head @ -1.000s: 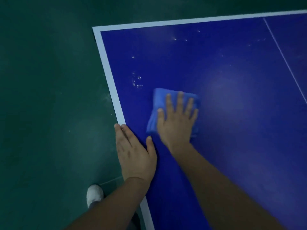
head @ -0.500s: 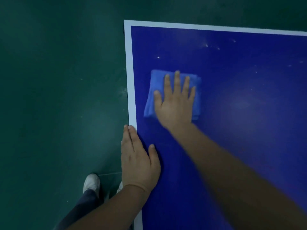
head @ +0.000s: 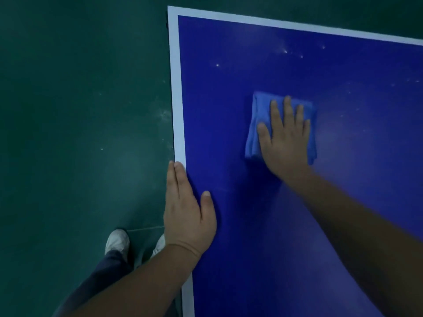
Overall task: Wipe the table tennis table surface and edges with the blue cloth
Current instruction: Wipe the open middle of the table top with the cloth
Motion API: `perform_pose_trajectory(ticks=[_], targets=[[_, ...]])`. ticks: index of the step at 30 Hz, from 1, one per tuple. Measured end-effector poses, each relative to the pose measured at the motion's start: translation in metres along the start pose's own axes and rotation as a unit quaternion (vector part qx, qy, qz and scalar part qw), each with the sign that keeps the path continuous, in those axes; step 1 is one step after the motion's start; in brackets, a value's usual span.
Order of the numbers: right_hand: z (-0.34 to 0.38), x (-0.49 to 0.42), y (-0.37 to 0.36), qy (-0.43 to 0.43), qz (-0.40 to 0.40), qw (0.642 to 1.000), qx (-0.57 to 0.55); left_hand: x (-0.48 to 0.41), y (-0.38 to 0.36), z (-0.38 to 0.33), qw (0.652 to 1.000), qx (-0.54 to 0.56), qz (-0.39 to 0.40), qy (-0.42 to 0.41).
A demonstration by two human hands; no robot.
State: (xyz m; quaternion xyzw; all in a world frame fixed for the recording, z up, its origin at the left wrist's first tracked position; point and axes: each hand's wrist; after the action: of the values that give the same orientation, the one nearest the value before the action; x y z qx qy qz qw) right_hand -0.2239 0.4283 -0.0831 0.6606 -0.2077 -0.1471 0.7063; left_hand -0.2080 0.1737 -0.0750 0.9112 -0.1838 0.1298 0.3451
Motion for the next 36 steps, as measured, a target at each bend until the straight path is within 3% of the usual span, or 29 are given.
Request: perform_pose_trajectory(ticks=[4, 6, 7, 11, 12, 14, 17, 19, 22, 24, 26, 28, 30, 32, 34, 36], targets=[[0.017, 0.156, -0.013, -0.088, 0.004, 0.996, -0.001, 0.002, 0.005, 0.01, 0.993, 0.112, 0.03, -0.01], [0.049, 0.174, -0.02, -0.153, 0.014, 0.988, -0.015, 0.005, 0.01, 0.015, 0.984, 0.168, 0.05, 0.001], [0.072, 0.164, -0.023, -0.143, 0.014, 0.989, -0.022, 0.007, 0.012, 0.018, 0.982, 0.181, 0.058, 0.007], [0.137, 0.062, -0.021, 0.079, -0.024, 0.996, -0.024, 0.017, 0.013, 0.026, 0.978, 0.188, 0.09, 0.019], [0.132, 0.029, -0.016, 0.083, -0.025, 0.996, -0.024, 0.017, 0.012, 0.025, 0.979, 0.178, 0.098, 0.024], [0.1, -0.027, -0.01, 0.013, -0.026, 1.0, -0.008, 0.012, 0.012, 0.021, 0.983, 0.15, 0.104, 0.032], [0.059, -0.036, 0.0, -0.085, -0.009, 0.996, -0.039, -0.004, 0.015, 0.017, 0.99, 0.105, 0.087, 0.018], [0.069, 0.012, -0.008, -0.006, -0.021, 1.0, -0.009, -0.015, 0.018, 0.017, 0.995, 0.068, 0.075, -0.006], [0.077, 0.059, -0.02, 0.212, -0.015, 0.977, 0.016, -0.025, 0.026, 0.022, 0.996, 0.0, 0.071, -0.061], [0.065, 0.009, -0.013, 0.22, -0.031, 0.975, 0.016, -0.03, 0.032, 0.024, 0.988, -0.064, 0.063, -0.122], [0.057, -0.052, 0.0, 0.095, -0.031, 0.995, 0.017, -0.036, 0.038, 0.02, 0.967, -0.133, 0.046, -0.214], [0.058, -0.078, 0.004, 0.001, -0.009, 1.0, -0.01, -0.044, 0.041, 0.01, 0.922, -0.165, 0.08, -0.342], [0.071, -0.053, -0.005, 0.047, -0.035, 0.998, 0.009, -0.054, 0.039, 0.001, 0.833, -0.211, 0.161, -0.485], [0.078, -0.015, -0.014, 0.15, -0.042, 0.988, 0.018, -0.065, 0.033, -0.007, 0.74, -0.289, 0.215, -0.568], [0.073, -0.017, -0.017, 0.216, -0.025, 0.976, 0.012, -0.075, 0.027, -0.011, 0.71, -0.35, 0.228, -0.567], [0.068, -0.068, -0.009, 0.227, -0.044, 0.973, 0.015, -0.081, 0.024, -0.014, 0.72, -0.373, 0.234, -0.536]])
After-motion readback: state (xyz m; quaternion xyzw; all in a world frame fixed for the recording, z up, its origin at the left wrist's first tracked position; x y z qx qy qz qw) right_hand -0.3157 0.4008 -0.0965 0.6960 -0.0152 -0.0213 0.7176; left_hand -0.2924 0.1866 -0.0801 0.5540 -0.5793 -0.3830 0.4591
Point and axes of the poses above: each hand's wrist, its own x-axis away from the middle knuckle, its own y-axis out of the back of the hand, z = x × y, and after that the axes turned 6 degrees about y, right-handed
